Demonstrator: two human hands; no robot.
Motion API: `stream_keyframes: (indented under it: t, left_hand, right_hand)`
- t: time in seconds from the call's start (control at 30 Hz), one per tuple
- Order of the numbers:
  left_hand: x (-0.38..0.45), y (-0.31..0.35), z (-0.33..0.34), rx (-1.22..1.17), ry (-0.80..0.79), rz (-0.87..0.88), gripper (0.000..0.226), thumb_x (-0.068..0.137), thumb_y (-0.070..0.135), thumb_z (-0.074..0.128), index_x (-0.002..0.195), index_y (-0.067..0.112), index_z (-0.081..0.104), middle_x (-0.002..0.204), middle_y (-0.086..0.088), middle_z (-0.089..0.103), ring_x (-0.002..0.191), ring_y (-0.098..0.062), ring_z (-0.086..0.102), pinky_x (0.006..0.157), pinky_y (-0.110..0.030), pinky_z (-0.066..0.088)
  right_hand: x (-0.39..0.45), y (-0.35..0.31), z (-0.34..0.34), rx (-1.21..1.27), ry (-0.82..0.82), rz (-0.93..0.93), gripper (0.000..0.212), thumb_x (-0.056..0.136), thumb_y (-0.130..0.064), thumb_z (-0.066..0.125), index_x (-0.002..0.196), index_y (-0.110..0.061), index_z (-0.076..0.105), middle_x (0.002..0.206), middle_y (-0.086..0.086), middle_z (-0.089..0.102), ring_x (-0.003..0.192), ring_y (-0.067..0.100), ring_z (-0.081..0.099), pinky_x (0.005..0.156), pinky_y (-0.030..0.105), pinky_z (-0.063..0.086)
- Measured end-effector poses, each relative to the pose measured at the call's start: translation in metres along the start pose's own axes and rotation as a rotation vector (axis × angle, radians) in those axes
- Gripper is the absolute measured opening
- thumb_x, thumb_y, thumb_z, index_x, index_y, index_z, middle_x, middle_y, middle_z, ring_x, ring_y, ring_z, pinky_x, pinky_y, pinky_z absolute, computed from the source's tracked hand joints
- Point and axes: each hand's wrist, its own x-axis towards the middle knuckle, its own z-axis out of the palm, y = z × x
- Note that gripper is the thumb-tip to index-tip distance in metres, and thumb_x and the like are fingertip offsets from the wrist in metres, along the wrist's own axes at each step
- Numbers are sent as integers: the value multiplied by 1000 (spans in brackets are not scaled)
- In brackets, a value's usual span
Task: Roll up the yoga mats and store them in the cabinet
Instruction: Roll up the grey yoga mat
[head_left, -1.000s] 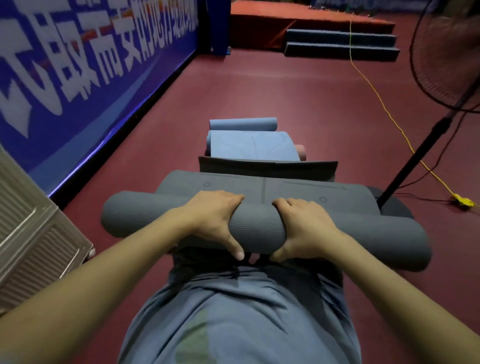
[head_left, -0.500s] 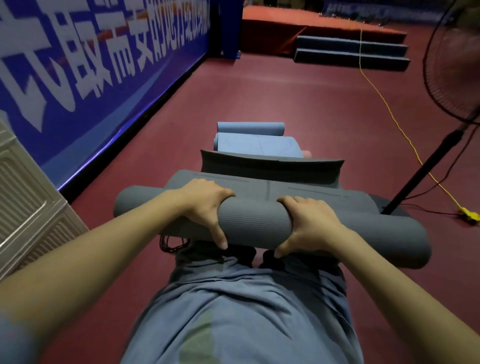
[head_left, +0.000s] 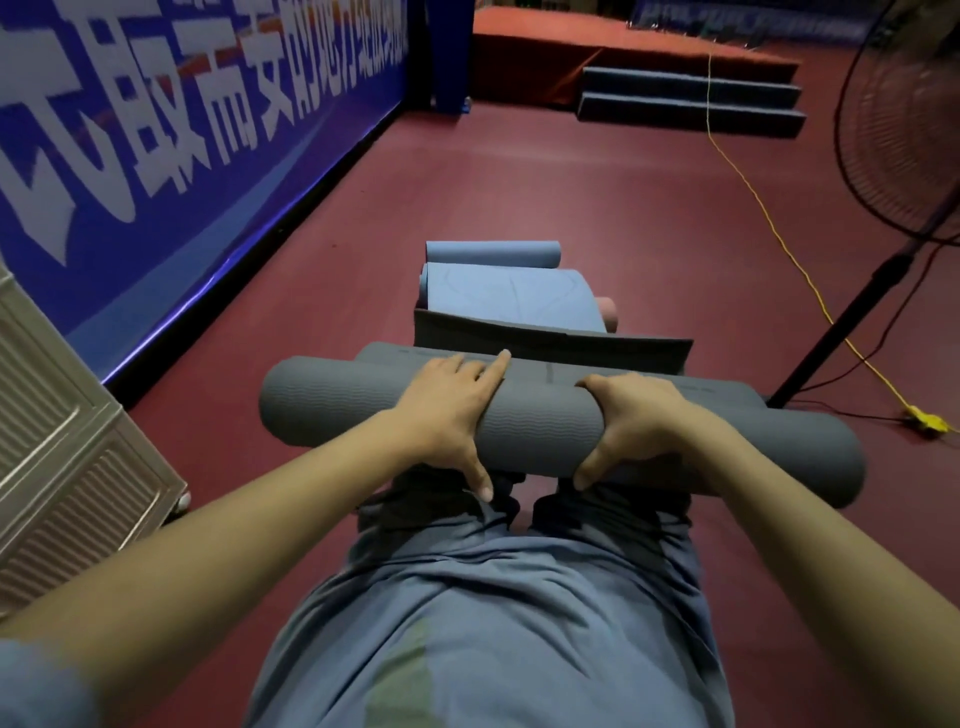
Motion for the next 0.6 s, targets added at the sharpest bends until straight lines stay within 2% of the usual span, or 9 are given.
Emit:
stream_keyframes:
  t: [0.07,0.1,0.17,0.2,0.33,0.43,0.5,0.6]
  left_hand:
    - [1,-2,0,18,46,-3,164,36,92,74,163,15,4,147,-7,51,130,-29,51,110,-41,38]
    - [3,-5,-1,28,71,8,157,35,93,73,160,15,18,140,-5,57,123,-27,57,104,-41,41]
    - [7,-12,-4,50,107,35,131,34,95,70,139,22,45,123,1,67,105,-25,64,91,-40,48]
    - [10,-16,-7,57,98,40,120,33,97,68,128,25,50,114,4,68,97,-23,65,85,-39,50]
    - [27,-22,-24,-8,-53,20,105,31,95,71,116,35,56,98,9,66,86,-19,61,77,-36,53]
    - [42,-21,-36,-101,-177,-5,100,31,89,78,114,39,57,96,11,61,83,-16,58,78,-33,50]
    - [45,-19,-37,-122,-198,-4,108,30,90,78,123,39,57,99,12,60,86,-16,58,81,-34,51]
    - [38,-15,-31,-140,-150,-28,120,34,94,73,137,37,49,110,12,64,93,-18,61,80,-35,50]
  right_hand:
    - [4,0,-3,30,-12,-5,111,30,-85,78,128,-40,50,115,-13,64,104,17,61,88,39,51]
    - [5,-1,-3,45,-7,-9,110,31,-85,78,128,-40,50,114,-14,64,104,16,61,89,39,51]
    - [6,-3,2,66,33,-31,111,34,-84,79,132,-42,48,120,-14,64,108,16,60,93,40,51]
    - [6,-2,4,69,57,-49,113,36,-84,79,136,-42,45,125,-14,63,113,16,59,97,40,49]
    - [3,10,-1,57,46,-98,136,39,-78,86,155,-42,26,153,-13,47,137,16,47,112,37,40]
    - [4,26,4,-19,38,-67,148,38,-72,90,160,-34,16,157,-3,41,138,25,45,112,38,39]
    - [3,34,12,-60,82,-51,144,37,-71,90,158,-31,22,151,0,47,132,27,50,107,38,44]
    - [8,39,11,-60,102,-38,132,37,-70,89,151,-33,34,142,-4,55,123,24,57,98,37,48]
